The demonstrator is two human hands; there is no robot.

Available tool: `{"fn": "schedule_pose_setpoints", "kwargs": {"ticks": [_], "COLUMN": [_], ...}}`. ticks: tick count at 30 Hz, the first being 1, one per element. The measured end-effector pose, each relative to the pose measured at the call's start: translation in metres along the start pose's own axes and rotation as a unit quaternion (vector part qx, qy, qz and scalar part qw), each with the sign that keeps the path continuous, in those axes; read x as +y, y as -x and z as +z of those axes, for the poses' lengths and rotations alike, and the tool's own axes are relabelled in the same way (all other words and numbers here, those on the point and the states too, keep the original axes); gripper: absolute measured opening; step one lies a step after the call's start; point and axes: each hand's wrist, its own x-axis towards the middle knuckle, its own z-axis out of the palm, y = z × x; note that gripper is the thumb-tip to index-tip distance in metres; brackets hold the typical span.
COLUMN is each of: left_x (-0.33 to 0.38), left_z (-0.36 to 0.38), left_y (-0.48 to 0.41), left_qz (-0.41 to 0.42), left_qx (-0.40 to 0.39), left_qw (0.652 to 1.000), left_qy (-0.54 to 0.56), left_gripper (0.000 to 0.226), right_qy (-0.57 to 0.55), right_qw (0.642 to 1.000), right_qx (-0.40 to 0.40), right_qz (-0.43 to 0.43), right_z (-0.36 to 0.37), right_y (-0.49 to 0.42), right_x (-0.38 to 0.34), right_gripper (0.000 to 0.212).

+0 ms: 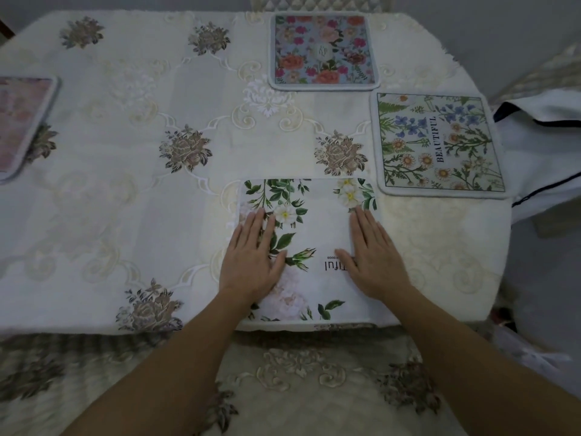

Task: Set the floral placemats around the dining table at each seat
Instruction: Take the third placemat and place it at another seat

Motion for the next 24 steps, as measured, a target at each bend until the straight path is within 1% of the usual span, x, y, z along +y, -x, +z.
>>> {"fn": "schedule_pose_setpoints", "kwargs": {"ticks": [2, 4, 5, 8, 11, 13, 18, 22, 24], "left_x": [0.000, 0.007, 0.012, 0.028, 0.042, 0.050, 0.072, 0.092, 0.102], "left_z": [-0.012, -0.031, -0.041, -0.074, -0.101, -0.120, -0.162, -0.181, -0.183], "left_y": [-0.002, -0.003, -0.001, 0.008, 0.018, 0.024, 0.034, 0.038, 0.041], "left_qz": [0.001, -0.006, -0.007, 0.002, 0.017, 0.023, 0.031, 0.040, 0.052], "left_qx": [-0.033, -0.036, -0.014, 0.078, 0.124, 0.141, 0.169, 0.186, 0.184], "left_qw": [0.999, 0.999, 1.000, 0.997, 0.992, 0.989, 0.985, 0.981, 0.981], "left_qy": [-0.004, 0.000, -0.004, -0.026, -0.019, -0.029, -0.030, -0.024, -0.030], "left_gripper": [0.073, 0.072, 0.070, 0.069, 0.067, 0.067, 0.066, 0.066, 0.067], "right_qy": [-0.003, -0.024, -0.029, -0.009, 0.019, 0.034, 0.051, 0.050, 0.049], "right_qw": [0.999, 0.998, 0.999, 0.999, 0.994, 0.989, 0.973, 0.963, 0.962], "right_qx": [-0.036, -0.041, -0.028, 0.039, 0.103, 0.147, 0.226, 0.265, 0.268], "right_qz": [0.008, 0.029, 0.035, 0.013, -0.004, -0.011, -0.013, -0.012, -0.005], "right_z": [-0.015, -0.036, -0.046, -0.080, -0.115, -0.137, -0.184, -0.200, -0.200], "right_y": [0.004, 0.011, 0.015, 0.025, 0.031, 0.034, 0.049, 0.067, 0.078], "right_x": [0.001, -0.003, -0.005, -0.013, -0.019, -0.023, -0.037, -0.041, -0.042], "right_gripper": [0.087, 0.089, 0.086, 0.071, 0.059, 0.055, 0.048, 0.046, 0.047]}}
